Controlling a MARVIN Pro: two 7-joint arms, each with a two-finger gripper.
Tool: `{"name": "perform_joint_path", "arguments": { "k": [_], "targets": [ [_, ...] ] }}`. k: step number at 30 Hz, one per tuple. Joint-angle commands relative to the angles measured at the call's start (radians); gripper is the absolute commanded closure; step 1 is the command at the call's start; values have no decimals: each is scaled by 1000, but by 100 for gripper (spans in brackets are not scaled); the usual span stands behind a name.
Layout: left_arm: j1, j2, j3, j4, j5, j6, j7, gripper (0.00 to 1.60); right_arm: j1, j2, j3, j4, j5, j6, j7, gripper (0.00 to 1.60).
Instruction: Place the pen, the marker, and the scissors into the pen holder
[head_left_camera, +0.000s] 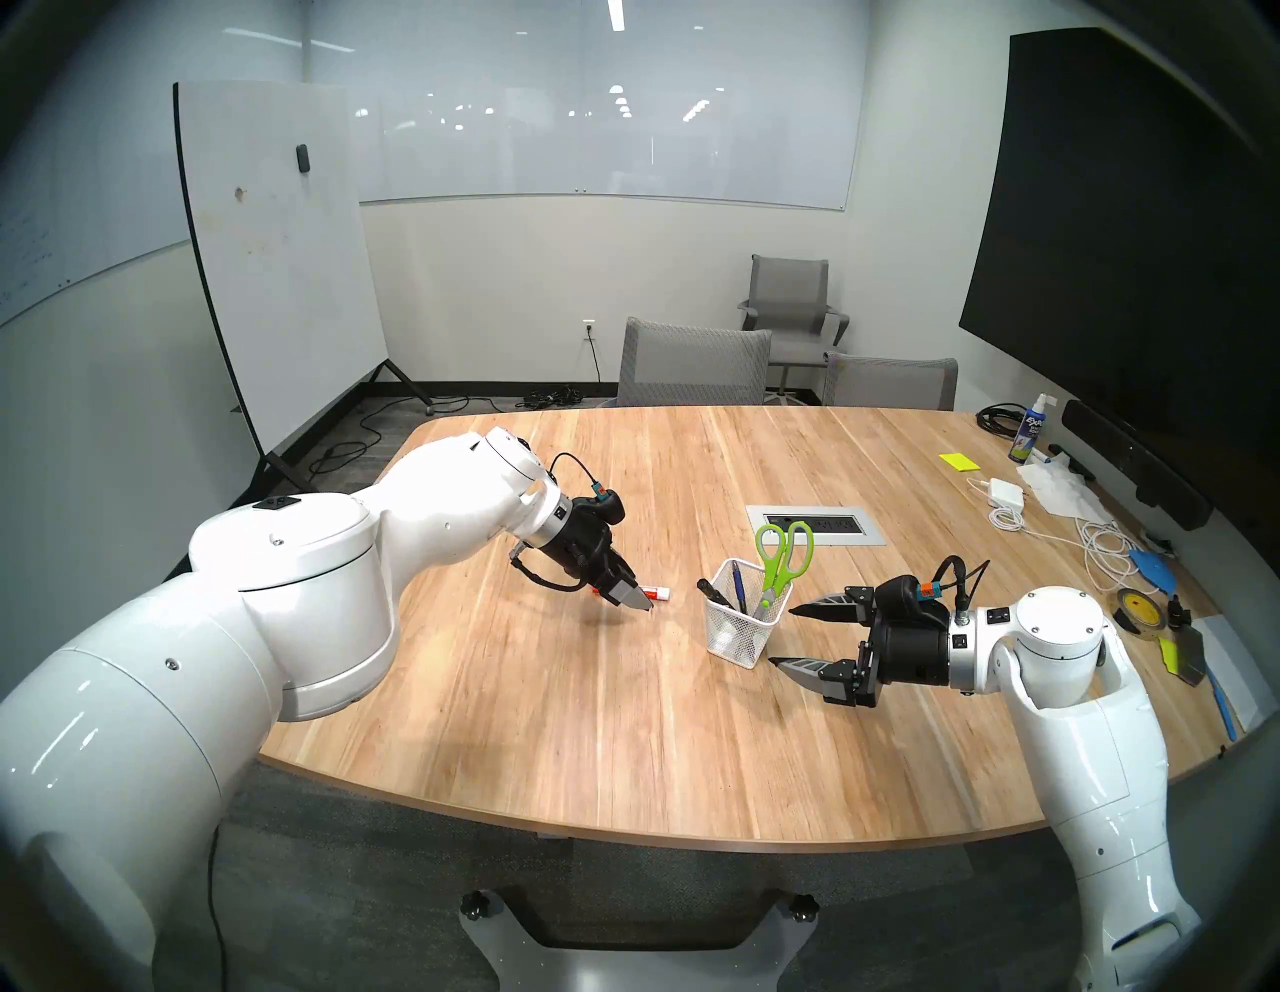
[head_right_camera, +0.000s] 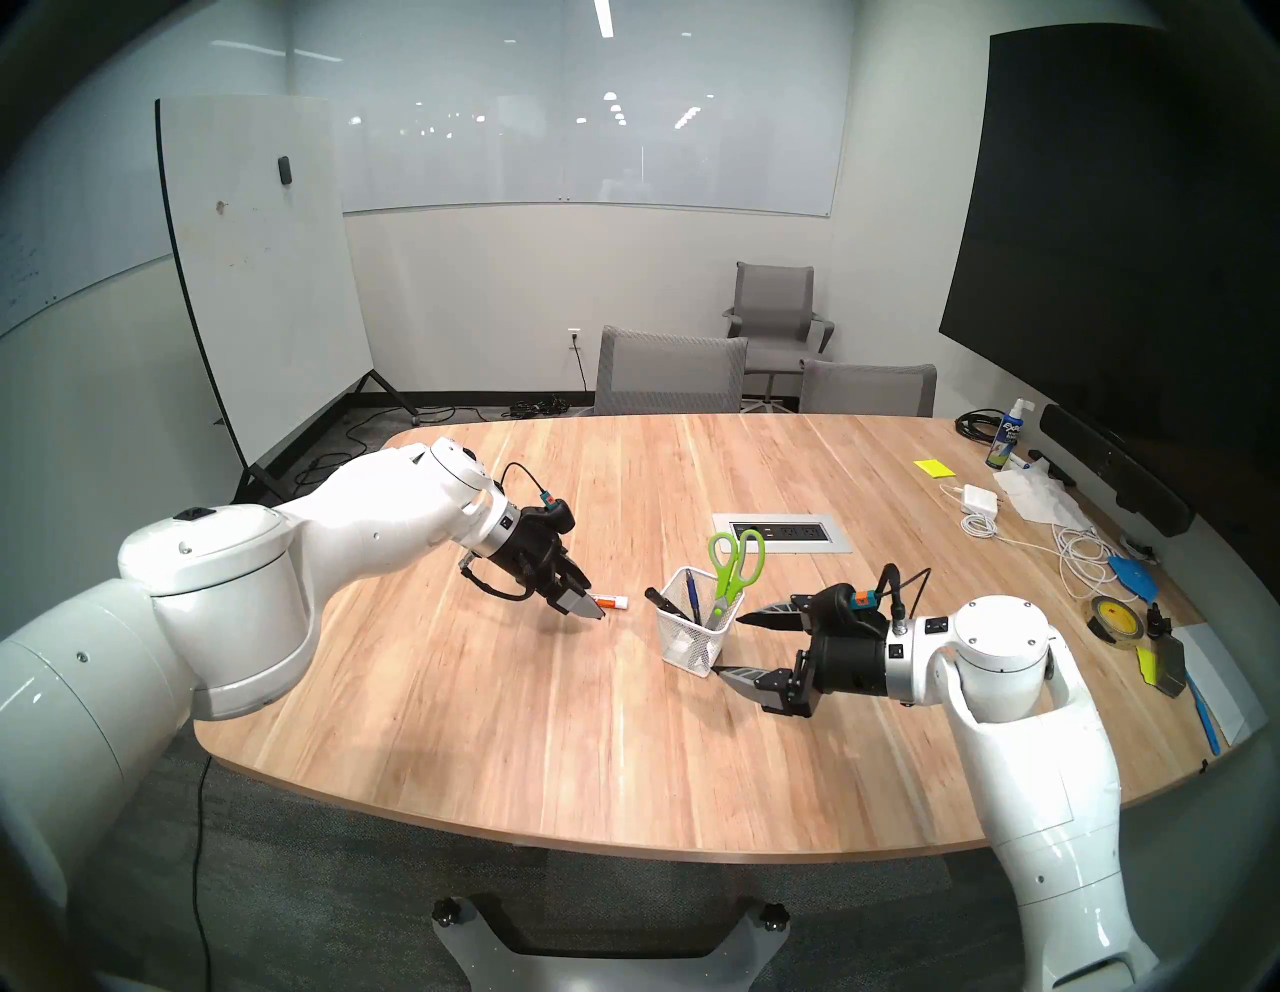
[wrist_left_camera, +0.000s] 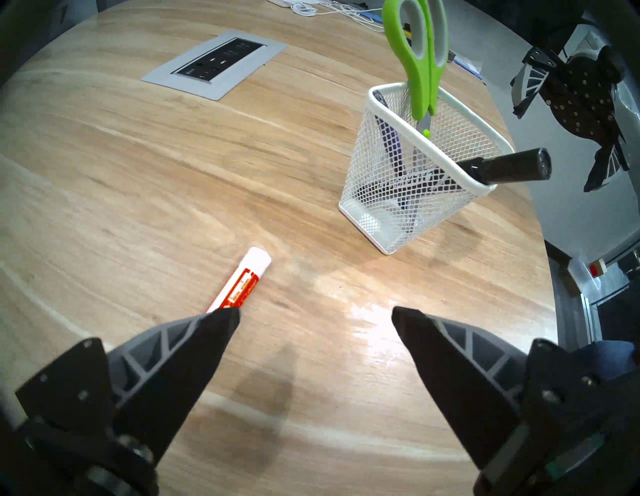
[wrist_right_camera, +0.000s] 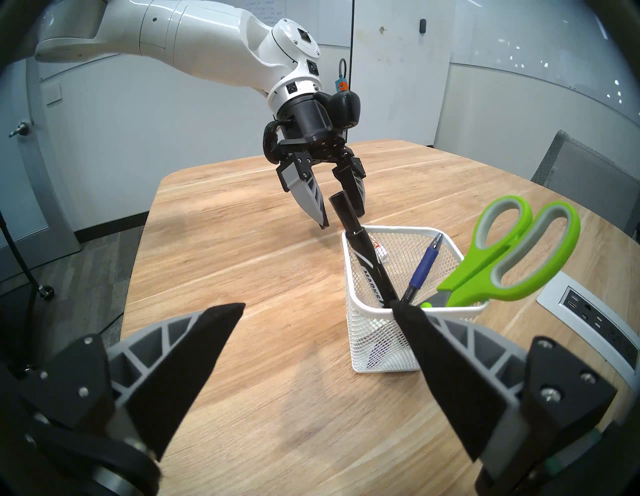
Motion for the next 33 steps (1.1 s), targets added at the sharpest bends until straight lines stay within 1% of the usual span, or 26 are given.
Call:
{"name": "perform_joint_path", "arguments": {
  "k": [1,11,14,22,27,33],
  "targets": [
    [-35,-55,9,63,15,-4,-9,0,10,-1,2,-15,4,2,1,0],
    [-22,-79,1,114,33,-37,13,0,10,-1,2,-15,4,2,1,0],
    [-24,-87,8,122,46,-31,21,0,10,-1,2,-15,3,2,1,0],
    [-20,-96,11,133,65,-27,33,0,10,-2,2,-14,3,1,1,0],
    [-14,-97,-2,138,61,-38,49,0,10,-2,3,-14,3,1,1,0],
    [-4,-99,-4,140,64,-45,63,0,10,-2,3,-14,3,1,2,0]
  ]
}}
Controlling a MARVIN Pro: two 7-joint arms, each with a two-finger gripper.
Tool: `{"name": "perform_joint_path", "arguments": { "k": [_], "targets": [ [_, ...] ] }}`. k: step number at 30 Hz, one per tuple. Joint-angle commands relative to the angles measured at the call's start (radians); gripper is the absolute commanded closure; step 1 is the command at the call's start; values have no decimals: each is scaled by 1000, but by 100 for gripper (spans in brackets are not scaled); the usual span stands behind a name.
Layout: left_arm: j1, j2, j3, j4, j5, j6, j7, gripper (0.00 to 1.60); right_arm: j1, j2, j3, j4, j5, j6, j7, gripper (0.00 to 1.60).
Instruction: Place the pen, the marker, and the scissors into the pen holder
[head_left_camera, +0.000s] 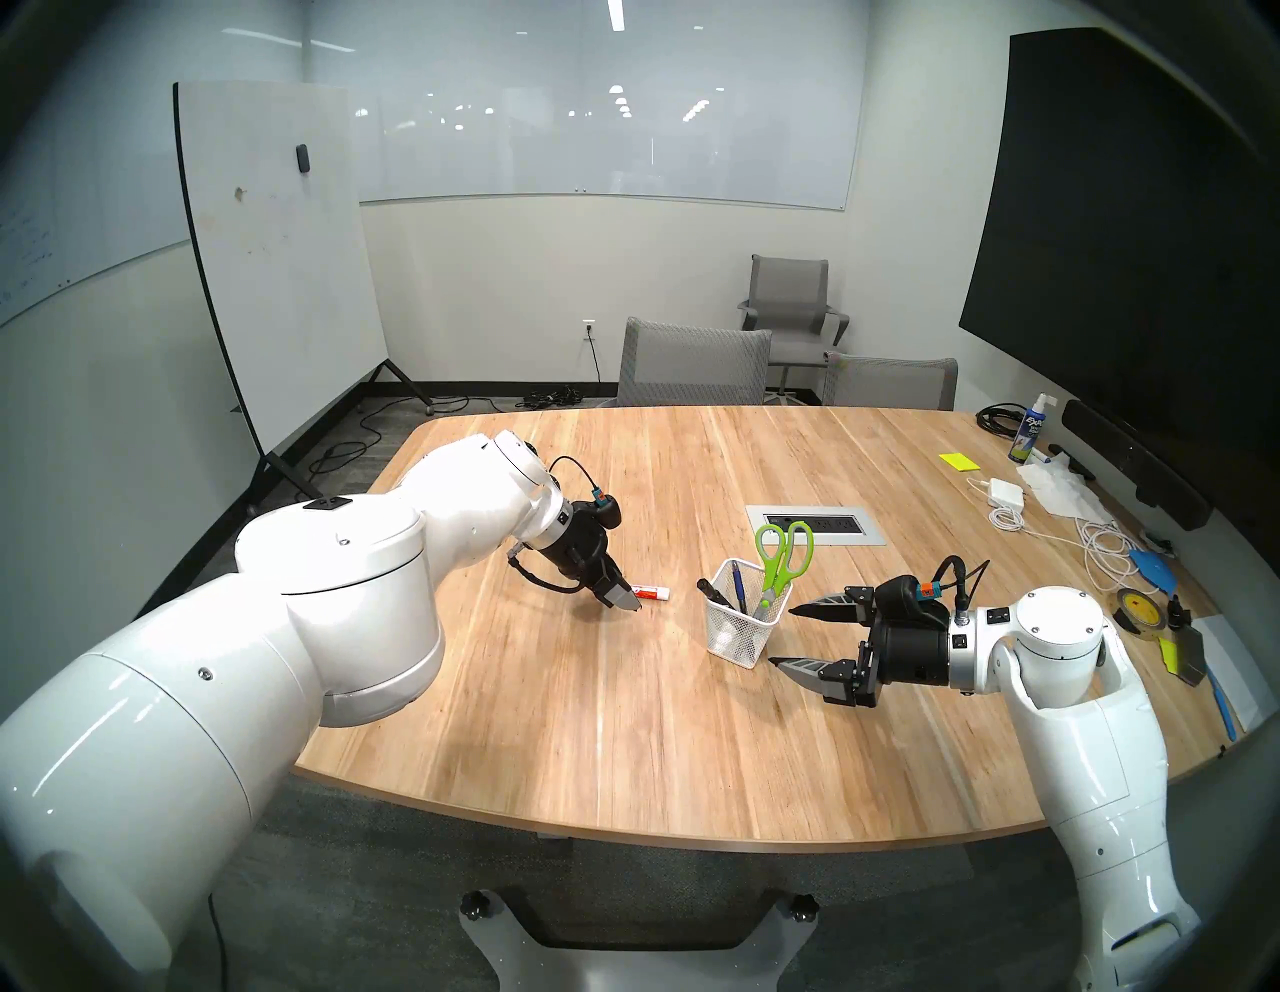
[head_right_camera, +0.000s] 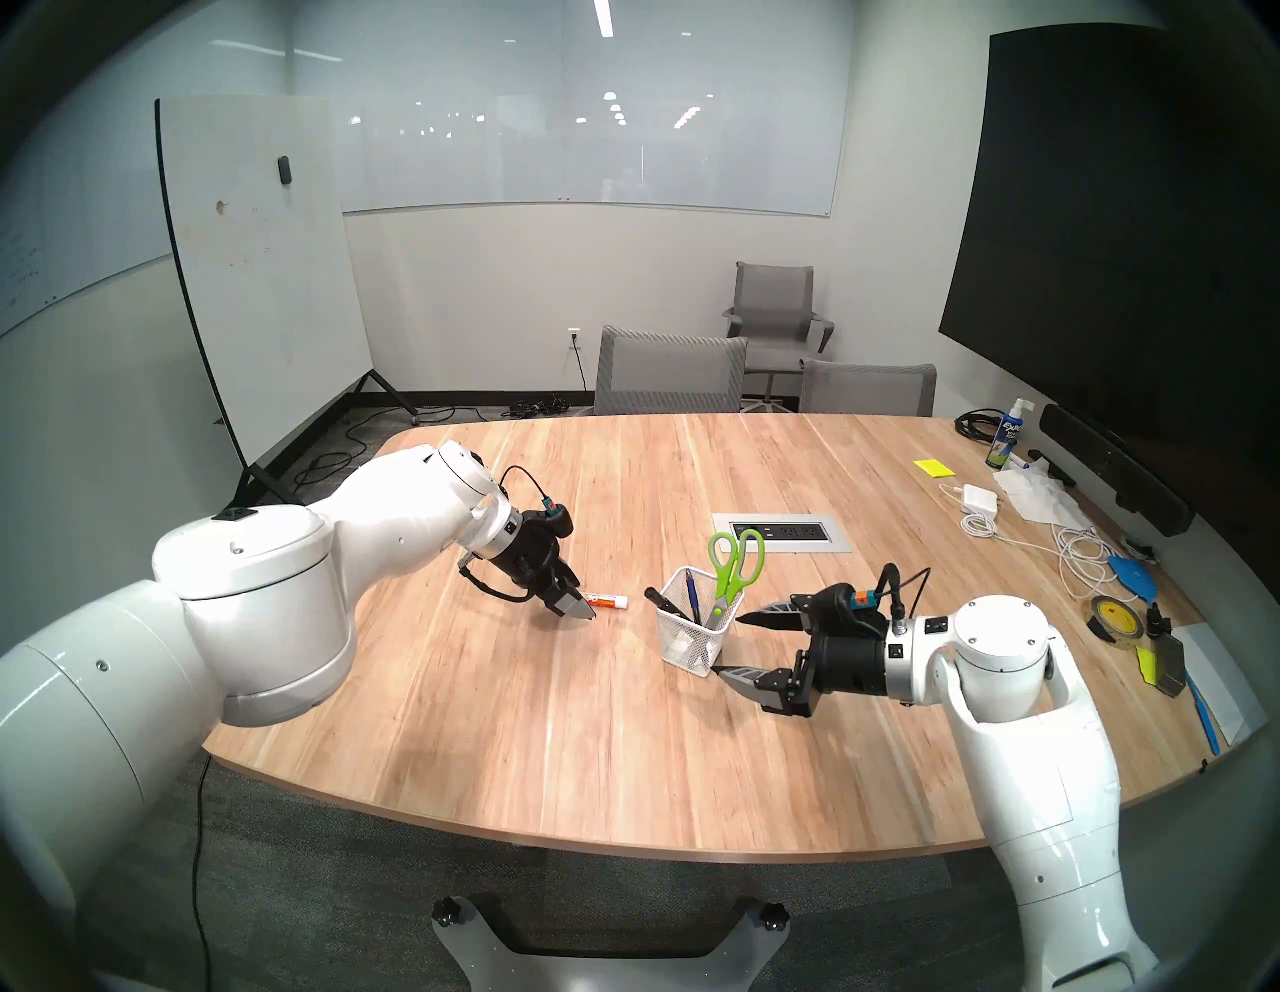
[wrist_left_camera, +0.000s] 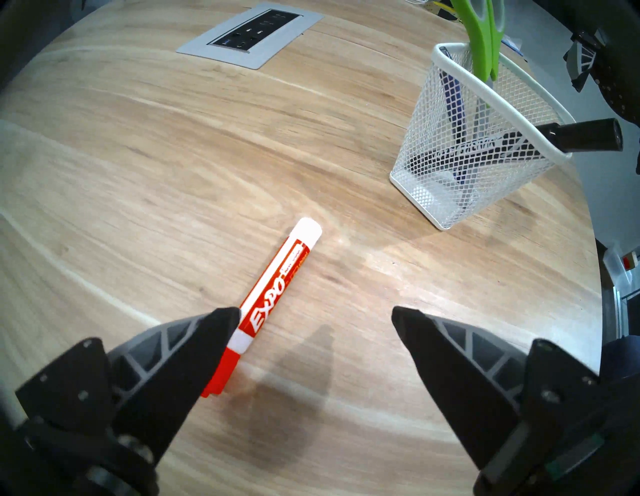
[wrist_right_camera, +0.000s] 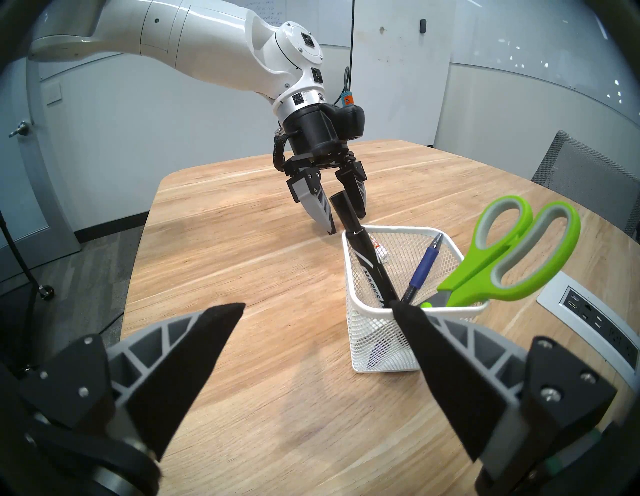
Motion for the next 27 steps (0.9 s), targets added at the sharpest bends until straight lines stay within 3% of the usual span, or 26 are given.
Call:
{"name": "perform_joint_path", "arguments": {
  "k": [1,27],
  "targets": [
    [-8,-11,-6,-4,-4,-6,7,0,10,-1,2,-14,4,1,1,0],
    [32,-5,-19,0,-8,-36,35,0,10,-2,2,-14,3,1,2,0]
  ]
}}
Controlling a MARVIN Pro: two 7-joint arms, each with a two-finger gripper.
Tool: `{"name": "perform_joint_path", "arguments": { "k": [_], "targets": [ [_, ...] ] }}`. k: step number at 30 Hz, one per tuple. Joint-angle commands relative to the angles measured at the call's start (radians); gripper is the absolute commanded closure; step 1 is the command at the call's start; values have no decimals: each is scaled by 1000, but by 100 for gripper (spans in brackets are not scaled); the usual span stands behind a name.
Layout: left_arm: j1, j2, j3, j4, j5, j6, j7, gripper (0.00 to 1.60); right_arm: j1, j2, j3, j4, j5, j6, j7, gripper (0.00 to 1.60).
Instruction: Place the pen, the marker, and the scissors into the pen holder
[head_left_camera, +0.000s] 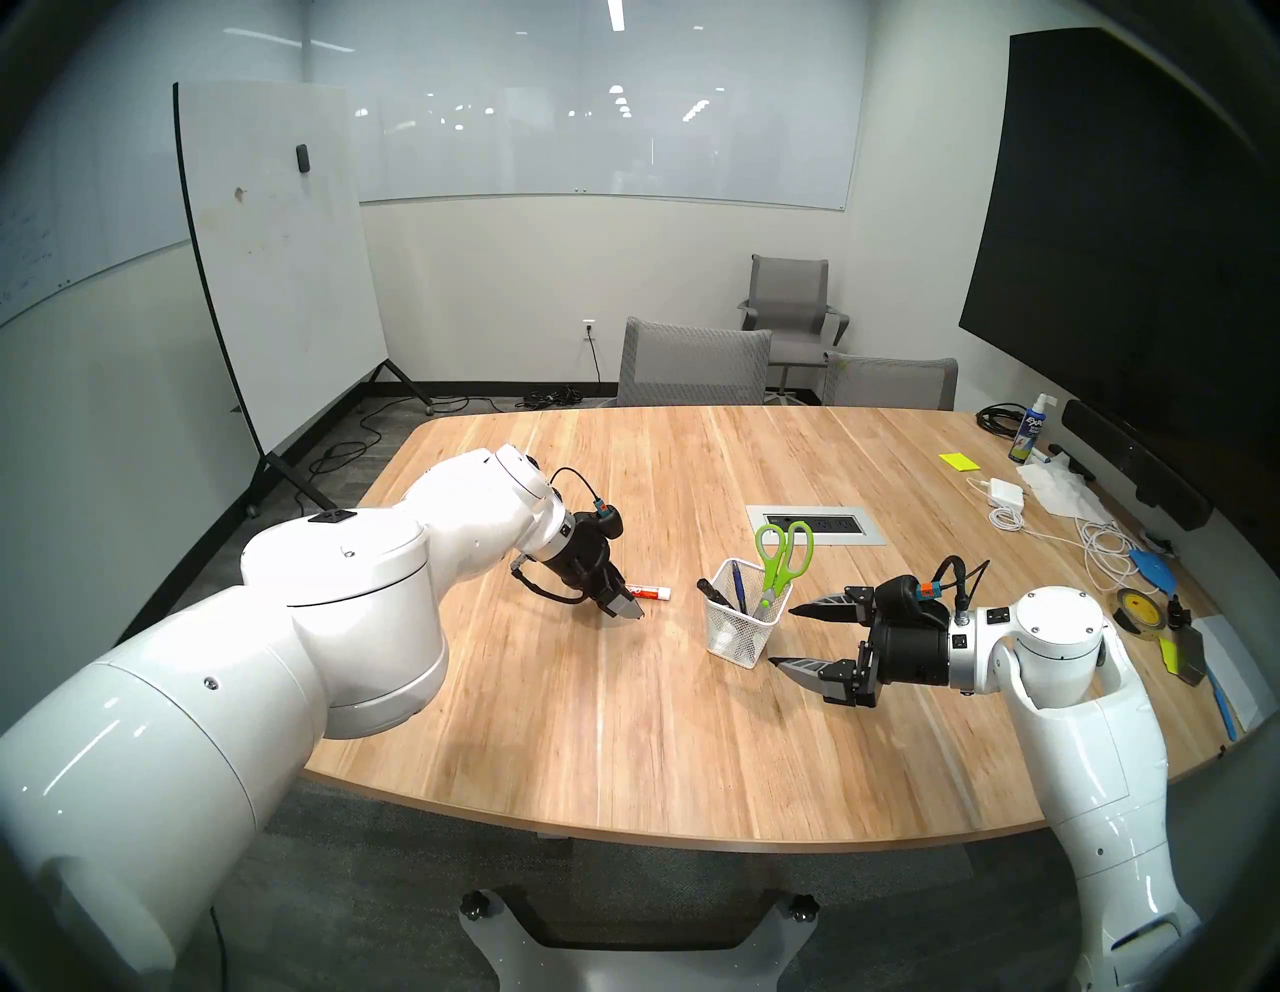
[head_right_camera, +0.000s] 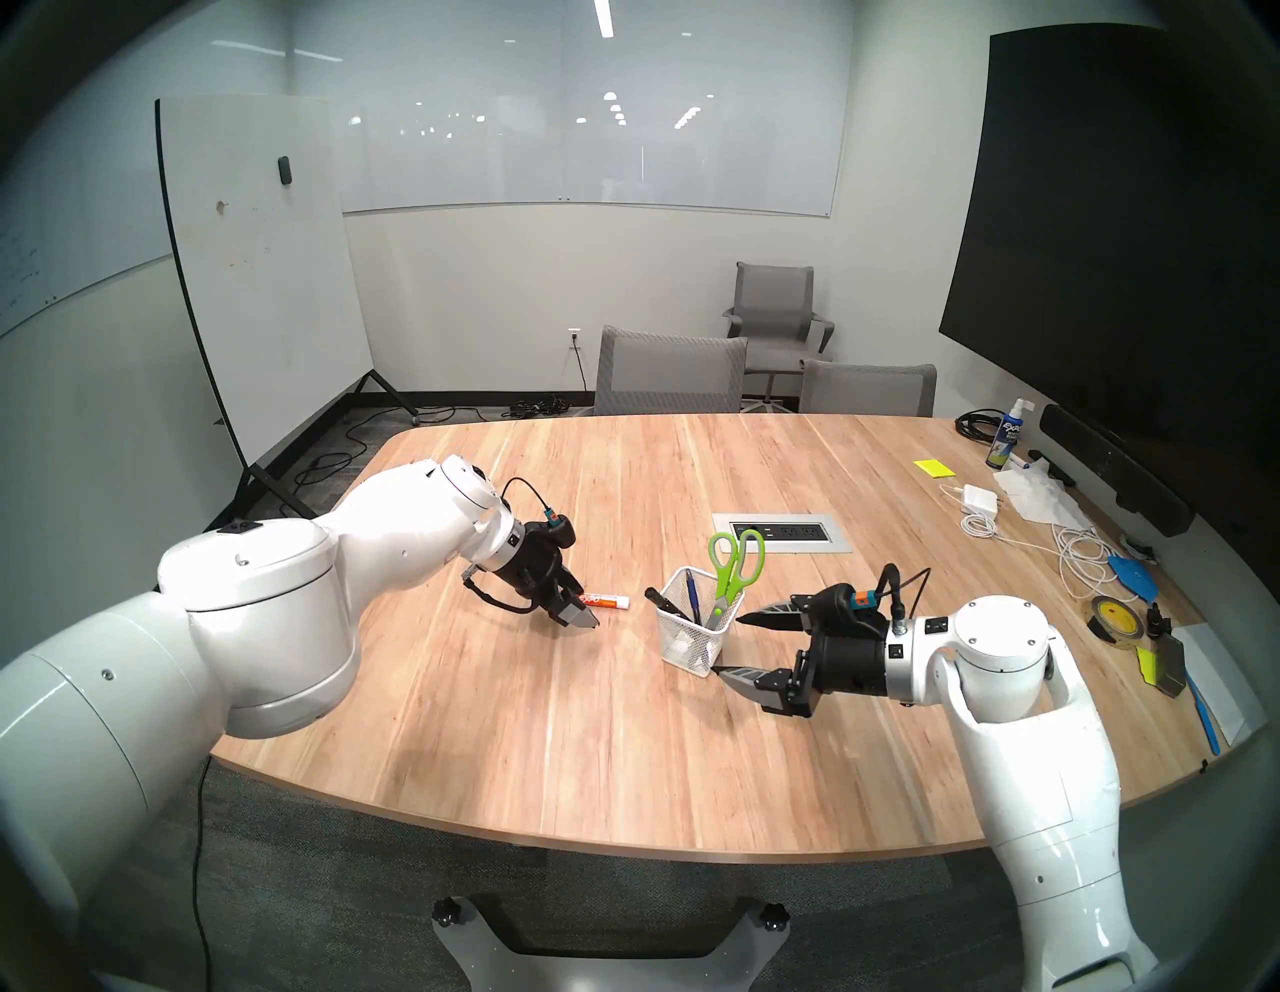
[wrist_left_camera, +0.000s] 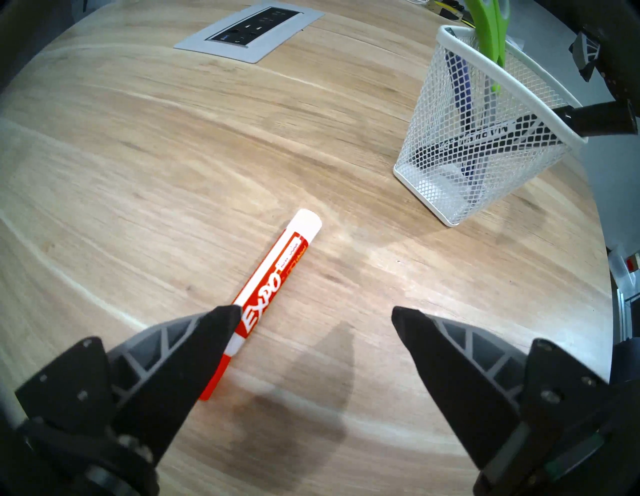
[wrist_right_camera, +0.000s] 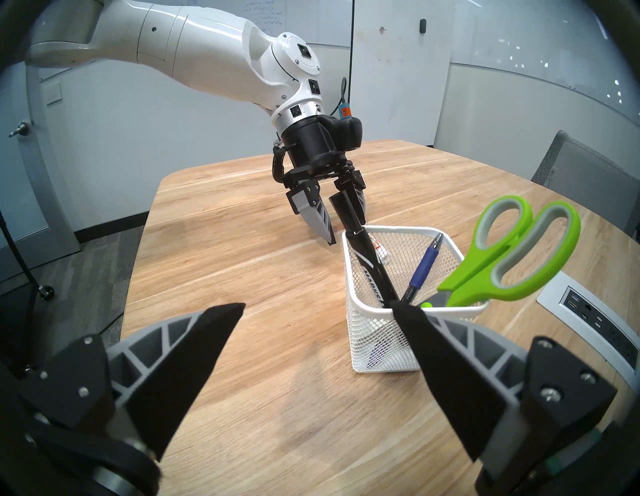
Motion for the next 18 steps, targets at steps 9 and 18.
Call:
{"name": "perform_joint_path", "arguments": {
  "k": [9,18],
  "targets": [
    [10,-4,-7,-2,-5,-10,8,1,10,-1,2,-14,3,0,1,0],
    [10,-5,-10,-2,-7,-9,6,72,10,-2,2,-14,3,0,1,0]
  ]
}}
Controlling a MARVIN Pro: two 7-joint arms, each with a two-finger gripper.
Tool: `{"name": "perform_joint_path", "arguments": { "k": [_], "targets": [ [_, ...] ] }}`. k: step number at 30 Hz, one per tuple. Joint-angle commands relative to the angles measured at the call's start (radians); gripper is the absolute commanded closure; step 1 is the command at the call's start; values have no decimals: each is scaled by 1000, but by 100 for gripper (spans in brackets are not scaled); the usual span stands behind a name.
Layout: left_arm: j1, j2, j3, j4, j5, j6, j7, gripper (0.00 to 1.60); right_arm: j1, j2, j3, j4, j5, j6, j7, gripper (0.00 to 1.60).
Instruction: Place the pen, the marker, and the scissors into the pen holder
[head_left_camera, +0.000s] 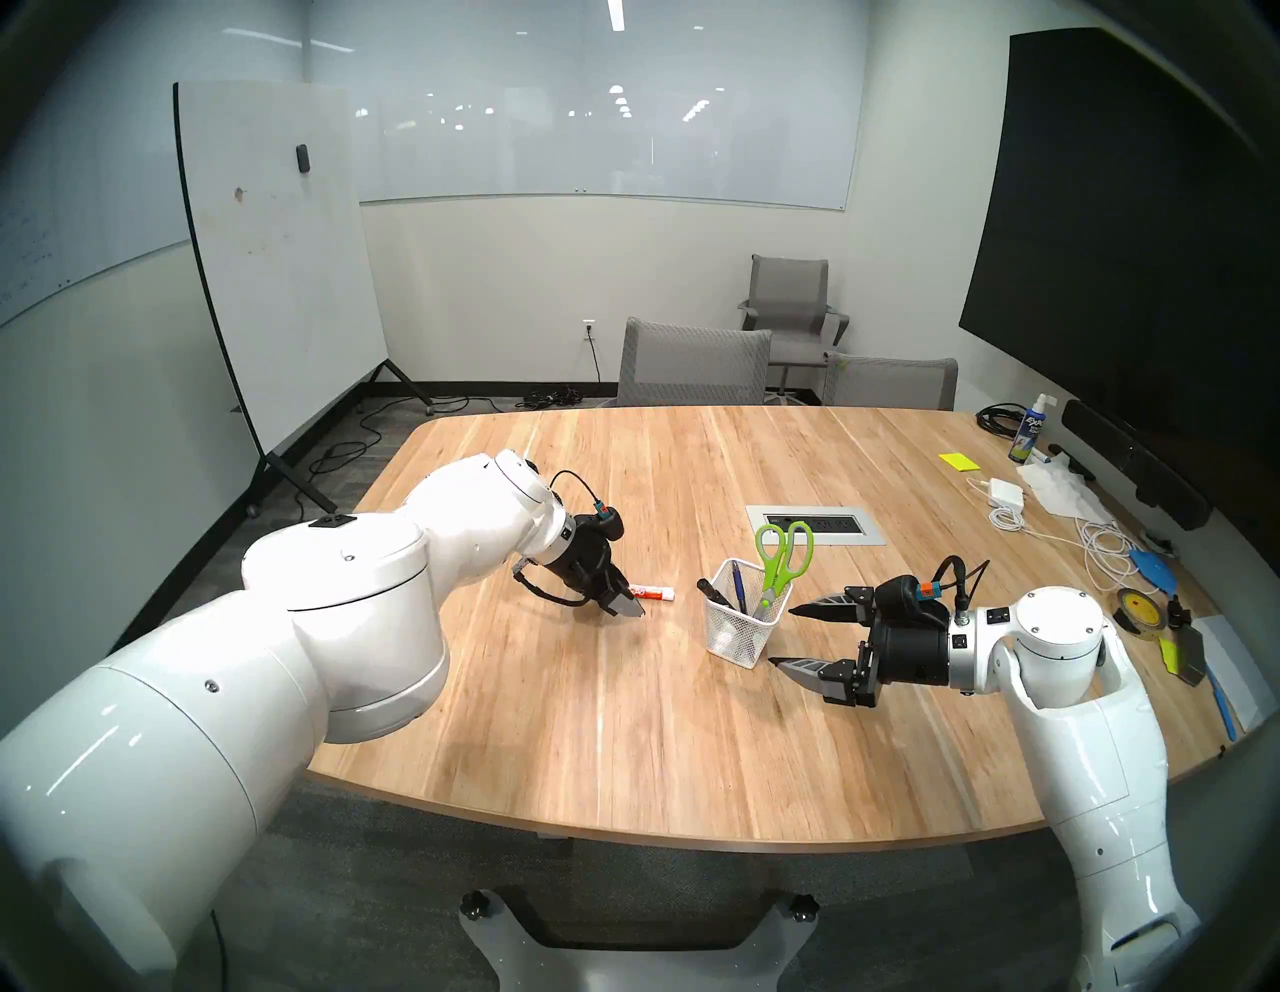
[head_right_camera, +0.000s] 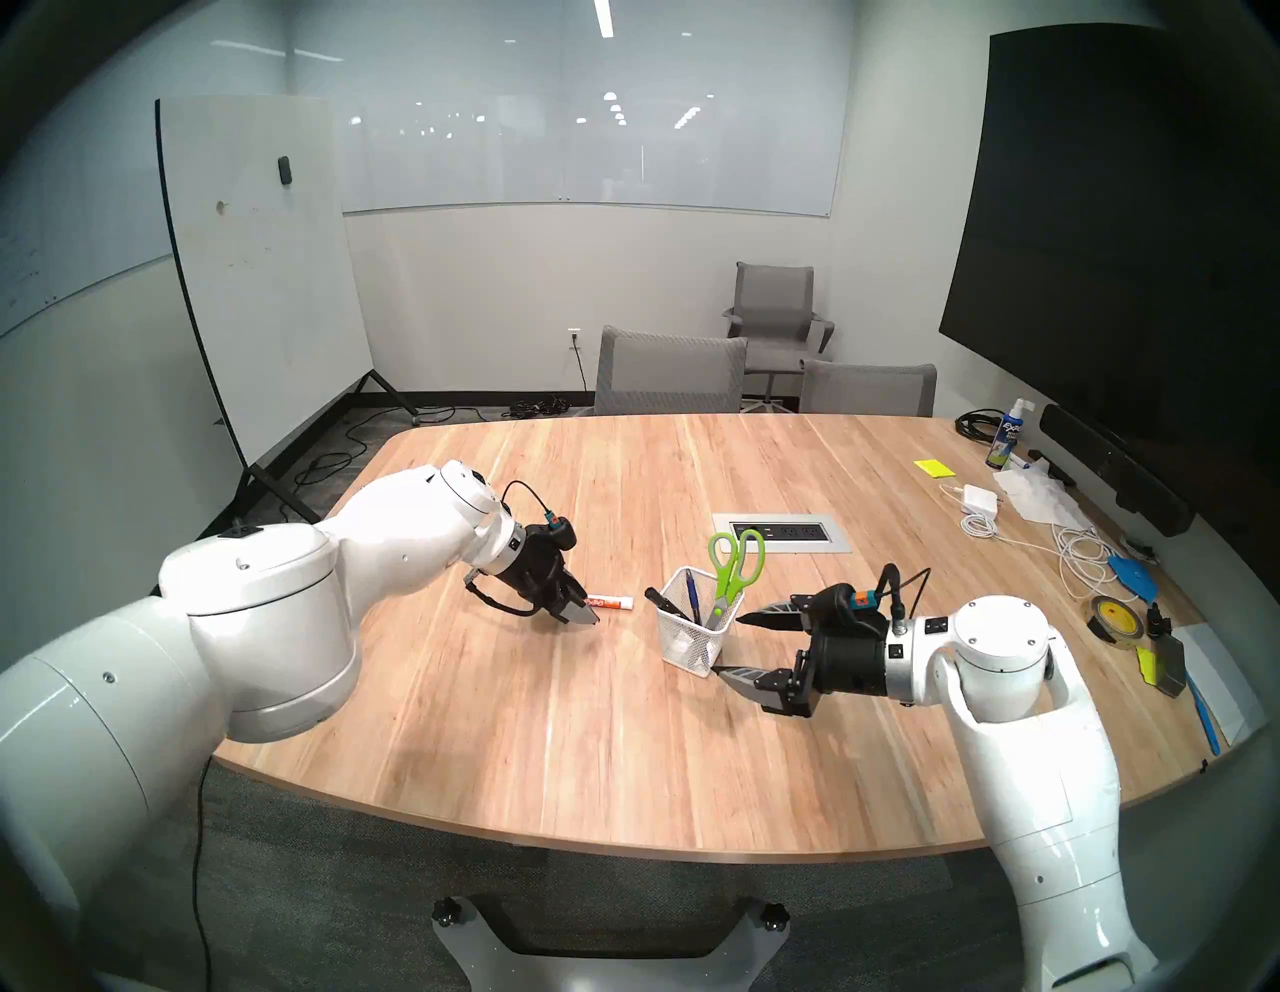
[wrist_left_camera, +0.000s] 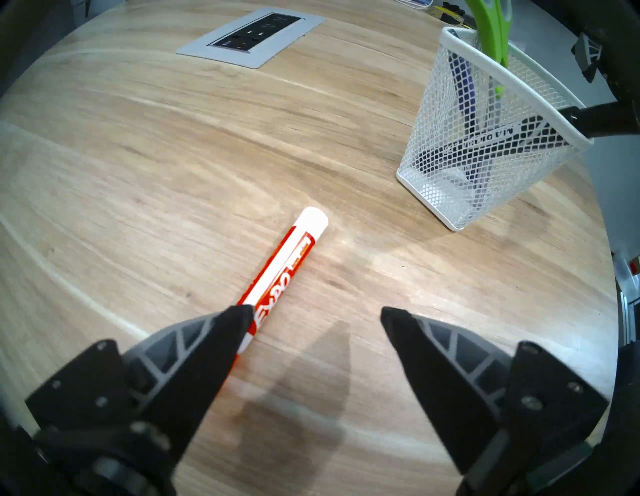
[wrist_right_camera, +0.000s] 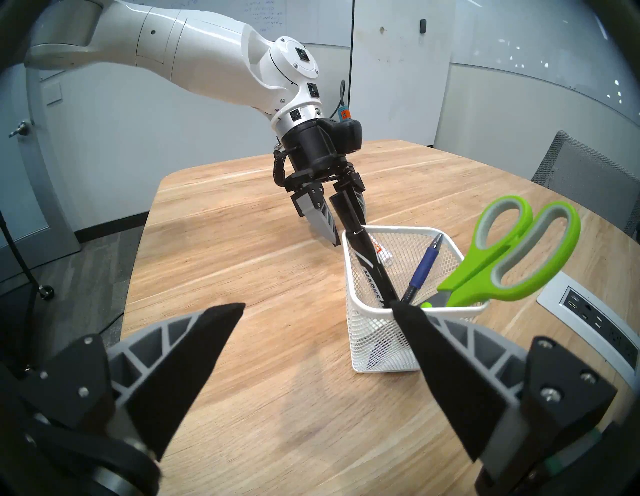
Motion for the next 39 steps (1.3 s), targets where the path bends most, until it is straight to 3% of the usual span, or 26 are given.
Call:
{"name": "perform_joint_path", "arguments": {
  "k": [1,6,9,13,24,39],
  "targets": [
    [-4,-5,-1,-2,-1,8,-7,80,10,-1,2,-14,4,1,1,0],
    [-5,-5,-2,-2,-1,12,-11,75,10,-1,2,-14,4,1,1,0],
    [-11,-5,-5,-3,-3,14,-18,55,10,-1,2,-14,4,1,1,0],
    [-28,-6,-13,-9,-9,19,-39,41,10,-1,2,-14,3,1,1,0],
    [-79,-15,-21,-46,-8,20,-152,33,10,-2,3,-14,3,1,1,0],
    [-57,-8,-2,9,19,4,-93,22,10,-2,3,-15,2,2,2,0]
  ]
}}
